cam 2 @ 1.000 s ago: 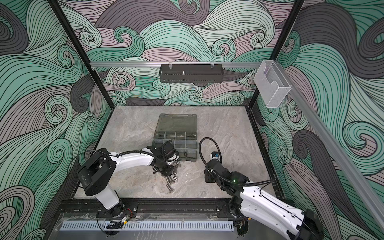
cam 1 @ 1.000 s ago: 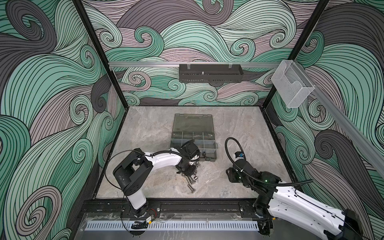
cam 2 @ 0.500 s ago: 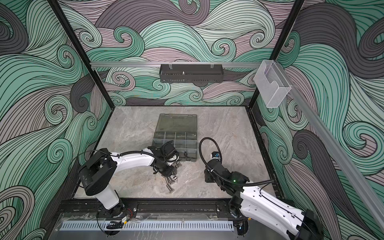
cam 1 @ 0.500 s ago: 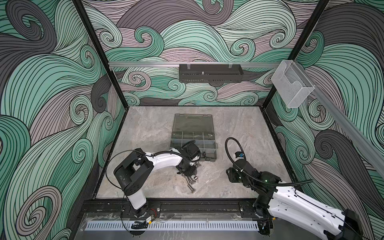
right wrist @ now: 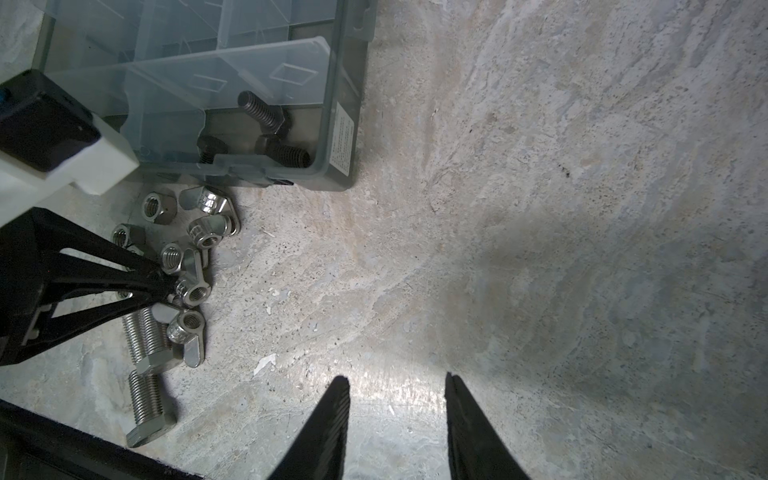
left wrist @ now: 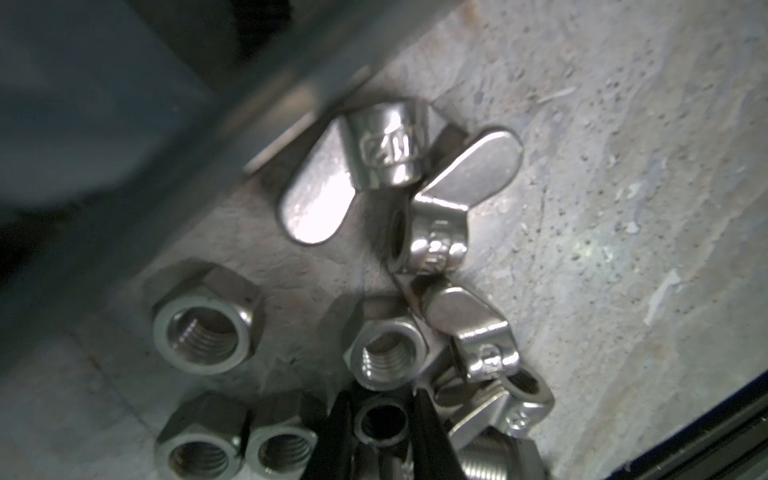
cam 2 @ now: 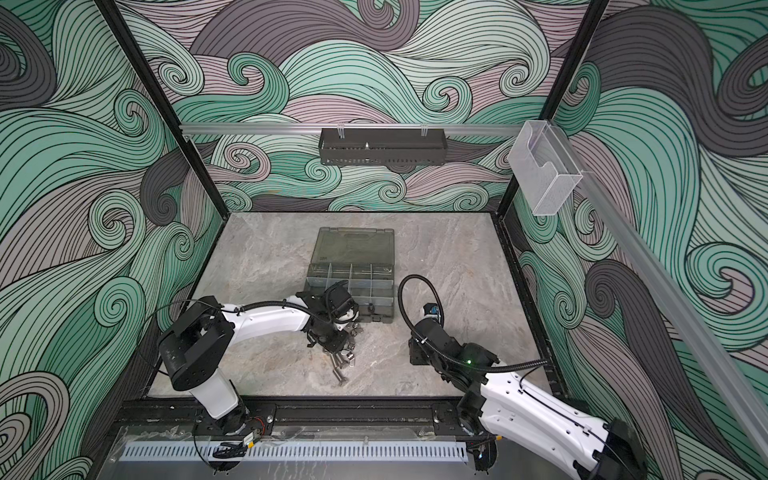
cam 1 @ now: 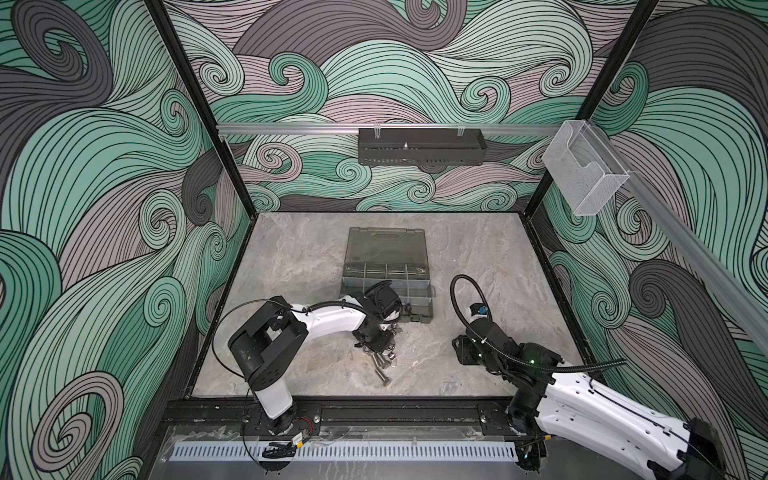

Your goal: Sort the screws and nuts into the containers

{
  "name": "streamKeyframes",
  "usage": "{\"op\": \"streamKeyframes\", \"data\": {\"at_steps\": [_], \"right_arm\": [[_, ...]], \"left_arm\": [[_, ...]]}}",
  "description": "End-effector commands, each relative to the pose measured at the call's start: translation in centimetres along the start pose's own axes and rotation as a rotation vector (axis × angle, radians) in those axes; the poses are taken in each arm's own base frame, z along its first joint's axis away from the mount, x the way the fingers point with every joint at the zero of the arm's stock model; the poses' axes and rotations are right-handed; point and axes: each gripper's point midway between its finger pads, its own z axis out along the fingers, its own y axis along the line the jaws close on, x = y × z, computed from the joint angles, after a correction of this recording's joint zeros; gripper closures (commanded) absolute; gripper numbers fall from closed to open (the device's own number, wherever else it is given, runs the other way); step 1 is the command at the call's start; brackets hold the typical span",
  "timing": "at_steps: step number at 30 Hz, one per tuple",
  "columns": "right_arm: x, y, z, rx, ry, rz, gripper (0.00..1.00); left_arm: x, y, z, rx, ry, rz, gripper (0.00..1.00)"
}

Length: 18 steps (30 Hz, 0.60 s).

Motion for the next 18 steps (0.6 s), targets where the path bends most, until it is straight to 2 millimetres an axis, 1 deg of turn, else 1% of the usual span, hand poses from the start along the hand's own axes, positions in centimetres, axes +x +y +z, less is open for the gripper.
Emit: {"op": "streamKeyframes", "data": {"at_steps": [1,6,8,13,18], "right_arm": [[-0.2,-0.3,0.1,0.016,-0.007,0.002,0.60],[-0.1,-0.4,0.1,0.016,-0.008,0.005,0.60],[-0.1,-0.4,0.0,0.014,-0.010,0.005,0.60],[-0.2,-0.3,-0.1,0.008,-0.011,0.006,0.60],[-0.1,-0.4,-0.1,0.008,-0.012,0.011,0.60]], "left_arm": [[-1.2,-0.4,-2.7,-0.005,-0.068,-0.005,0.83],[-2.7,-0.2,-5.4,-0.013,-0.145,-0.004,0.83],[-3.3,0.1,-6.4,-0.026,-0.168,0.002,0.83],[-4.7,2.5,-8.2,-0.069,-0.198,0.003,0.82],[-6.2,5.2,-9.2,-0.039,-0.227,-0.060,0.82]]}}
